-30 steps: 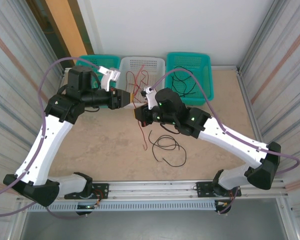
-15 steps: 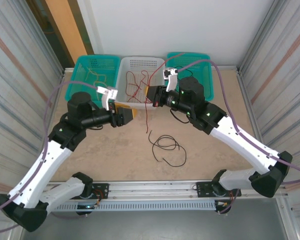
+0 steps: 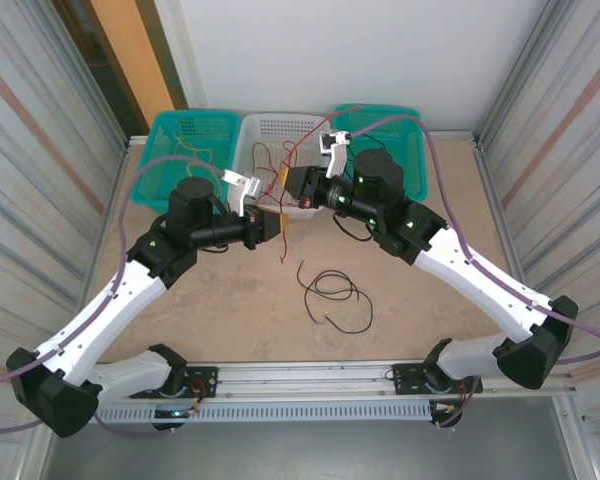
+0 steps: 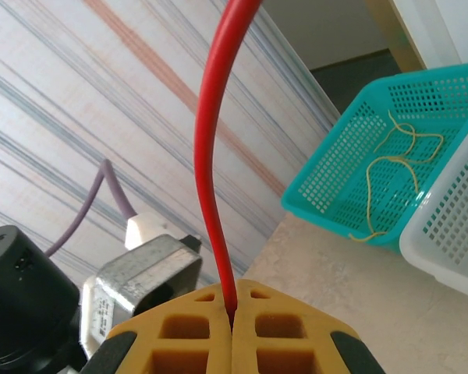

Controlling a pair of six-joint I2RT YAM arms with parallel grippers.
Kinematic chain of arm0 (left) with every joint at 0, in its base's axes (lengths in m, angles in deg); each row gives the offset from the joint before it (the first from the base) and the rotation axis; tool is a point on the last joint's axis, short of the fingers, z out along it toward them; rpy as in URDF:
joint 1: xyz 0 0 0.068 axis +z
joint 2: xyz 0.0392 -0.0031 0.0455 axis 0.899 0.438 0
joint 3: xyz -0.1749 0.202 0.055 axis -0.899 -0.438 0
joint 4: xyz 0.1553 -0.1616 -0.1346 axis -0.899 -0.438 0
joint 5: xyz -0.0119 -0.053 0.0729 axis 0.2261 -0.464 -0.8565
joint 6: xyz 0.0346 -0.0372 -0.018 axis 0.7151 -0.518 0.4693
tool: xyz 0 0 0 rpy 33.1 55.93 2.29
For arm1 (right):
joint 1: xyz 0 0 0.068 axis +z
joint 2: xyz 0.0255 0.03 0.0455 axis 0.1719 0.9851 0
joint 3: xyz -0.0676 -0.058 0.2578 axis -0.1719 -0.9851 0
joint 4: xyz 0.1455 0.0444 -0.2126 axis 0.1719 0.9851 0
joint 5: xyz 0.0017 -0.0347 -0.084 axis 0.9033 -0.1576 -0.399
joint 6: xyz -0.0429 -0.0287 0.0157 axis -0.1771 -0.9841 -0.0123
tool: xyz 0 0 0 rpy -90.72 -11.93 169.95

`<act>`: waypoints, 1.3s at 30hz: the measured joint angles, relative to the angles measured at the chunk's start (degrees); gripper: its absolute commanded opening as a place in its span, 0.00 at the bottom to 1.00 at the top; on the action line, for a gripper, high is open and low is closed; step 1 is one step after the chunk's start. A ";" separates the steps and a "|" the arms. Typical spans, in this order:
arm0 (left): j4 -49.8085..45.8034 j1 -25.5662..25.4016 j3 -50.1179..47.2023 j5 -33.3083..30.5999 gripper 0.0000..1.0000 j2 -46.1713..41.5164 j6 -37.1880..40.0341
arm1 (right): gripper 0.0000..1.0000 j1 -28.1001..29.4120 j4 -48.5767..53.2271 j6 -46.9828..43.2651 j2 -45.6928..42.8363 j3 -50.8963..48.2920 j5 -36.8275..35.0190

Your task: Untangle the cables

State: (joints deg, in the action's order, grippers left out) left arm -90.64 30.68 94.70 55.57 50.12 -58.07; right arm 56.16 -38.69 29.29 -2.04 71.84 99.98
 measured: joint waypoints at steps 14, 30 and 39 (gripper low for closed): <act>-4.72 -0.55 -4.02 -5.20 0.00 -4.81 2.49 | 0.32 -0.61 0.76 1.07 0.26 0.00 -0.04; -14.99 -0.55 -6.91 -7.78 0.00 -7.78 4.28 | 0.19 -10.01 4.52 0.48 0.22 1.75 -0.37; -20.72 3.06 11.61 -11.19 0.00 4.44 6.16 | 0.51 -12.50 13.94 -3.41 -6.27 -0.61 -5.22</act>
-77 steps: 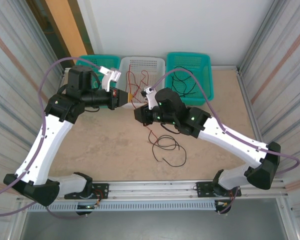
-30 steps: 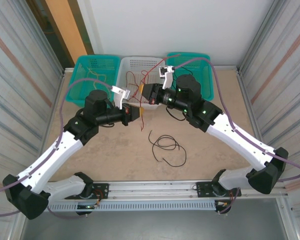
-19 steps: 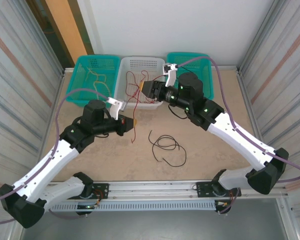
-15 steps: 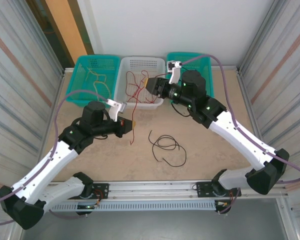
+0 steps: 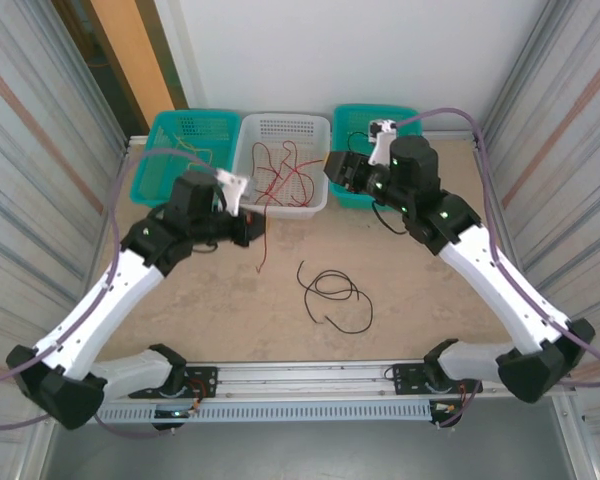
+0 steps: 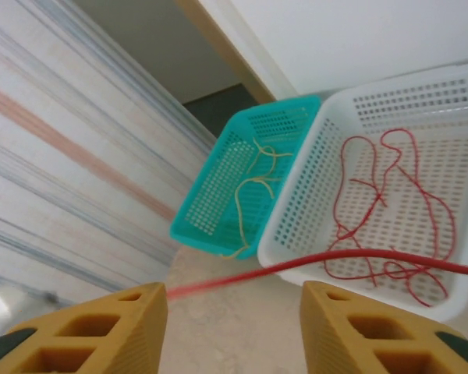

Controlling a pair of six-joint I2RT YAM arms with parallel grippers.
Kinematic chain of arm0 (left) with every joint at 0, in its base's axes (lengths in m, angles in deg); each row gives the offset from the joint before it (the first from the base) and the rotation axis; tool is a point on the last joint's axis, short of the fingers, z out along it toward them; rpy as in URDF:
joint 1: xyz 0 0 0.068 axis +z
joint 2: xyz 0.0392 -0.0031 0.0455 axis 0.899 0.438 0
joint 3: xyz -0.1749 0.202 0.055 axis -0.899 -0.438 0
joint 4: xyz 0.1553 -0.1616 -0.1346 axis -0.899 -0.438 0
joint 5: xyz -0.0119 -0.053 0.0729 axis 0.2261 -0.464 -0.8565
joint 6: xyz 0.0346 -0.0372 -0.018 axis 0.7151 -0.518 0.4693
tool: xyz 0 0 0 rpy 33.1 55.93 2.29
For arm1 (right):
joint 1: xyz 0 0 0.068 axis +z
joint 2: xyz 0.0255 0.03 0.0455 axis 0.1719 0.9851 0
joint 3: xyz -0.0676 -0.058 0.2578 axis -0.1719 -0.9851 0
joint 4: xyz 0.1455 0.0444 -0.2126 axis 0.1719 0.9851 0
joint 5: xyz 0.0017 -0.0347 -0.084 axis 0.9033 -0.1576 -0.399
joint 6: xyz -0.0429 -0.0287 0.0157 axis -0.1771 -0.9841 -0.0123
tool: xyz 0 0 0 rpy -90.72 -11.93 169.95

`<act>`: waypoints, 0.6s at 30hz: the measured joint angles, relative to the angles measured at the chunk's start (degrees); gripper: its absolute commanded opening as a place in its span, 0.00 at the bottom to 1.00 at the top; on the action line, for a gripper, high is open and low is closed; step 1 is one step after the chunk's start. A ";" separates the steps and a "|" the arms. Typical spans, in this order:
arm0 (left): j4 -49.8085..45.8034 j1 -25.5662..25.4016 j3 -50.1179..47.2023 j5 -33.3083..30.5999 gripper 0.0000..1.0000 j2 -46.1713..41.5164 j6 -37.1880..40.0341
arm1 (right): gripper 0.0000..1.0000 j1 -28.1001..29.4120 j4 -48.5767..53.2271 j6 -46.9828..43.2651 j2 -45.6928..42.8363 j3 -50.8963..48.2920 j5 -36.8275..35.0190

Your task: Untangle the cables

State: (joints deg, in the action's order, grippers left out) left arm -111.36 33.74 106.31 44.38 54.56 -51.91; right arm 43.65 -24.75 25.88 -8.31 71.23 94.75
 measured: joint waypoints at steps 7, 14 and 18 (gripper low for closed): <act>1.11 6.93 22.77 -0.81 0.00 12.76 -0.17 | 0.60 0.00 8.15 -0.57 -17.64 -12.22 -4.81; 3.02 10.54 35.93 -1.05 0.00 26.51 -2.05 | 0.58 0.02 16.20 1.36 -27.21 -20.76 -7.76; 4.17 13.35 38.86 -1.03 0.34 33.24 -4.85 | 0.57 0.07 17.79 2.23 -28.48 -21.40 -8.59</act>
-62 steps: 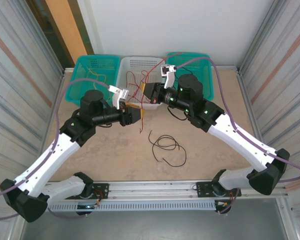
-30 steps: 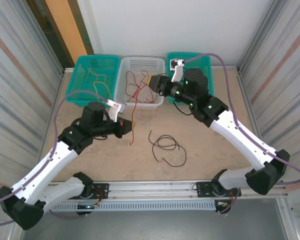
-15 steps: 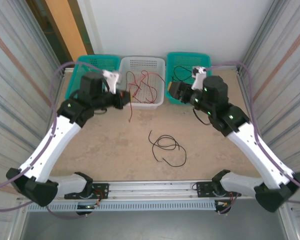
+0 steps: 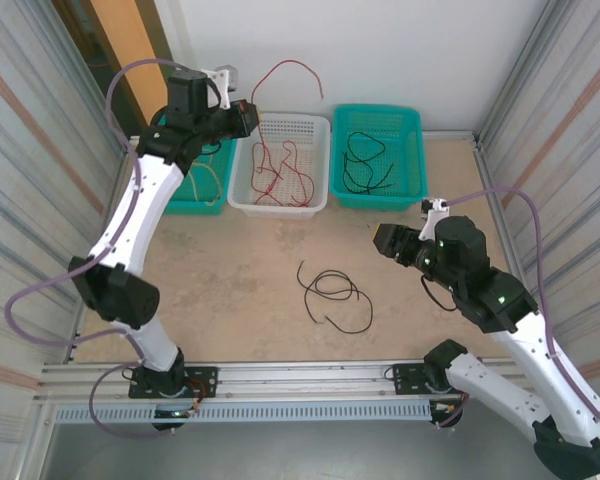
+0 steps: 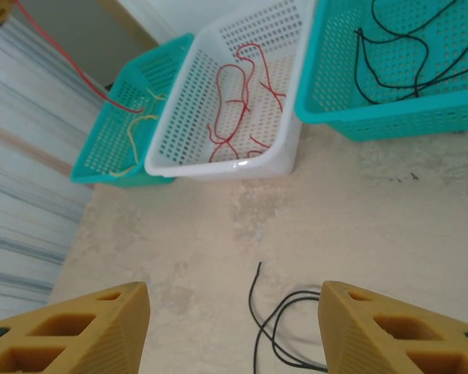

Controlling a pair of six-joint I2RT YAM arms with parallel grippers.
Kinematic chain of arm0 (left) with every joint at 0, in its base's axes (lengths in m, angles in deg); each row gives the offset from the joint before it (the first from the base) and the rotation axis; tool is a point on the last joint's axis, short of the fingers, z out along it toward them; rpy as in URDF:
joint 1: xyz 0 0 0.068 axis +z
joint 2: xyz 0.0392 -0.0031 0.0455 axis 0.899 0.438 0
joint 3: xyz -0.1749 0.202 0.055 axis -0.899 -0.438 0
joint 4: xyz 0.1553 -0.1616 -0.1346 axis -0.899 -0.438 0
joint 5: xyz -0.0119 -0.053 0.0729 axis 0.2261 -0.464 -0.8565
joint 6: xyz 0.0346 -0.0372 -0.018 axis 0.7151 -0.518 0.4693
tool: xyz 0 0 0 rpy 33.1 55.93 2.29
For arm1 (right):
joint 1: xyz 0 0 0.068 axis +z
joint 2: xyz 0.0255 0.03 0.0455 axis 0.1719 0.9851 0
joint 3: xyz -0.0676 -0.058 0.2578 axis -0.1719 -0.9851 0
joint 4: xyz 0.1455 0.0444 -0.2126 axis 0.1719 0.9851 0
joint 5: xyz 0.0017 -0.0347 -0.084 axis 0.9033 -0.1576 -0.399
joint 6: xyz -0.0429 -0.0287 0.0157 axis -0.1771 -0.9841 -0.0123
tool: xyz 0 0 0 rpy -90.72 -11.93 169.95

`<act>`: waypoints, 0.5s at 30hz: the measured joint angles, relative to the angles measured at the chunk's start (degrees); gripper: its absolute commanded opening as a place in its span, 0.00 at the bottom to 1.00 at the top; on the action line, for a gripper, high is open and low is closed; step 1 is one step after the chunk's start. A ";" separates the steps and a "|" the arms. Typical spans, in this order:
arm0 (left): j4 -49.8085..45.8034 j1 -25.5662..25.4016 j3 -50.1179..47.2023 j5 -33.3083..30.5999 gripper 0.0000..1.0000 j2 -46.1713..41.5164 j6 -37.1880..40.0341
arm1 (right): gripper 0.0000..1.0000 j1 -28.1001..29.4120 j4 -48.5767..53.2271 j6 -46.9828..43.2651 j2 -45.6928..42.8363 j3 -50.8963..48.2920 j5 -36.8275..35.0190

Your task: Untangle the cables

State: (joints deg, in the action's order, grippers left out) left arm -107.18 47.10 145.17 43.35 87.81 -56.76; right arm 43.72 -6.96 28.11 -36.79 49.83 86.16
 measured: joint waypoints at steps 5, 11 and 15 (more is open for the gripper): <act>4.81 3.43 -5.20 3.08 0.58 3.89 -4.98 | 0.57 0.83 0.33 0.35 0.68 0.00 -0.35; 8.68 3.67 -22.75 4.17 0.60 -3.17 -6.16 | 0.58 2.62 0.09 0.33 3.85 0.00 -0.50; 9.03 3.58 -33.53 4.13 0.55 -15.50 -6.08 | 0.58 3.82 -0.46 0.11 8.44 0.02 -0.13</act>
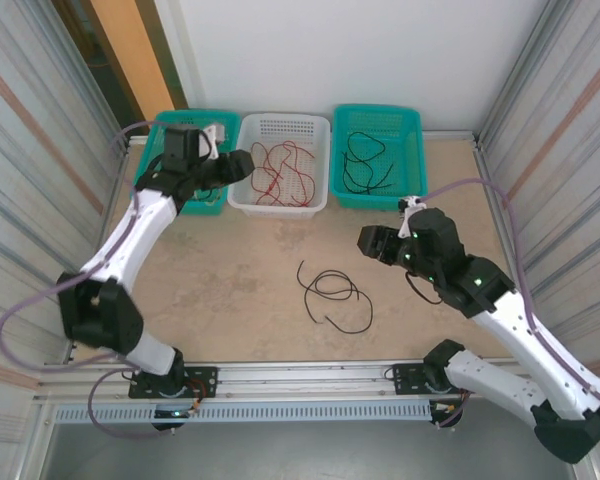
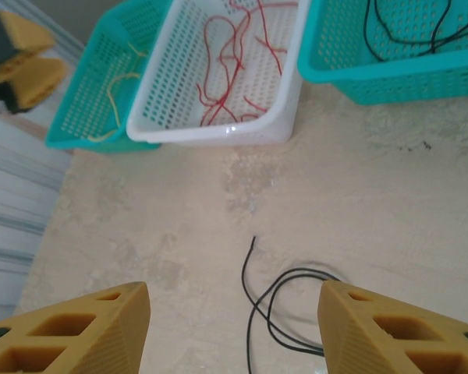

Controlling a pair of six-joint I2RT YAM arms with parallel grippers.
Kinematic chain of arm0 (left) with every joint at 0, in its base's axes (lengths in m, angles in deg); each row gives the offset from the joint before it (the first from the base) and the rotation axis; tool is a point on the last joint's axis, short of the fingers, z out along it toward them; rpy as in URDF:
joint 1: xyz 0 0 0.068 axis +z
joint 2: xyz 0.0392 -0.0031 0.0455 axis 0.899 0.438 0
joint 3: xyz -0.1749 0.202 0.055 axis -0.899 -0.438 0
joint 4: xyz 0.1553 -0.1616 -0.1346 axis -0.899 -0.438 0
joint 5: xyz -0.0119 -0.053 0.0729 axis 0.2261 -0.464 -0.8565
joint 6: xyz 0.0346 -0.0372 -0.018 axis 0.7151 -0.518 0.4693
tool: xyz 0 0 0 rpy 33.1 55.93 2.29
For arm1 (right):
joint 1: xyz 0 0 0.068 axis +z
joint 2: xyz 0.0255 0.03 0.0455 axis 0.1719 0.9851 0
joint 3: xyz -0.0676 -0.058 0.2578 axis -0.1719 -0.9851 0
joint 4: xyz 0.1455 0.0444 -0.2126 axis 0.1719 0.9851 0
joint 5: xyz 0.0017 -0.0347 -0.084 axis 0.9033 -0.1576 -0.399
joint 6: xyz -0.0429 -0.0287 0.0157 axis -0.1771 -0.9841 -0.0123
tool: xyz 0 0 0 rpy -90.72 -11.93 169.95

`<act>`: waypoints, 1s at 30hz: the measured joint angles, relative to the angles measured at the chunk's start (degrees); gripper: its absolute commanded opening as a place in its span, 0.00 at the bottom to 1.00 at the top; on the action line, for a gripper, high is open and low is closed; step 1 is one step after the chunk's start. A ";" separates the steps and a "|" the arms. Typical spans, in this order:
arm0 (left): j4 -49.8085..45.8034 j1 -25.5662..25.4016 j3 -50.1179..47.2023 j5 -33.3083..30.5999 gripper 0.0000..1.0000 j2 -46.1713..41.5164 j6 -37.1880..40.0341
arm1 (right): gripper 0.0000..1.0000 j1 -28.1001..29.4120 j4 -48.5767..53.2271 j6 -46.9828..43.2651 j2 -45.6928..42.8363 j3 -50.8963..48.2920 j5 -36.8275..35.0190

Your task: Untangle the cables

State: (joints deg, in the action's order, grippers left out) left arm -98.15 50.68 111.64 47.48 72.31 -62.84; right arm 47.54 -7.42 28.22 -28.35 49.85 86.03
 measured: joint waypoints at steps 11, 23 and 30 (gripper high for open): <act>-10.71 -0.26 -22.73 0.83 0.57 -33.81 1.73 | 0.63 5.07 2.69 -4.76 24.20 1.07 3.87; -15.47 -0.26 -26.88 5.53 0.52 -30.73 1.20 | 0.57 14.19 12.02 -9.11 42.47 4.28 -1.40; -15.13 -0.26 -26.88 6.75 0.52 -29.59 1.22 | 0.52 16.41 16.90 -10.12 48.17 8.68 -8.66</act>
State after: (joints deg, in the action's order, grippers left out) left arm -113.28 50.42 84.76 54.23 42.72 -61.62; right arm 63.96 9.48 18.10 19.82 58.53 77.37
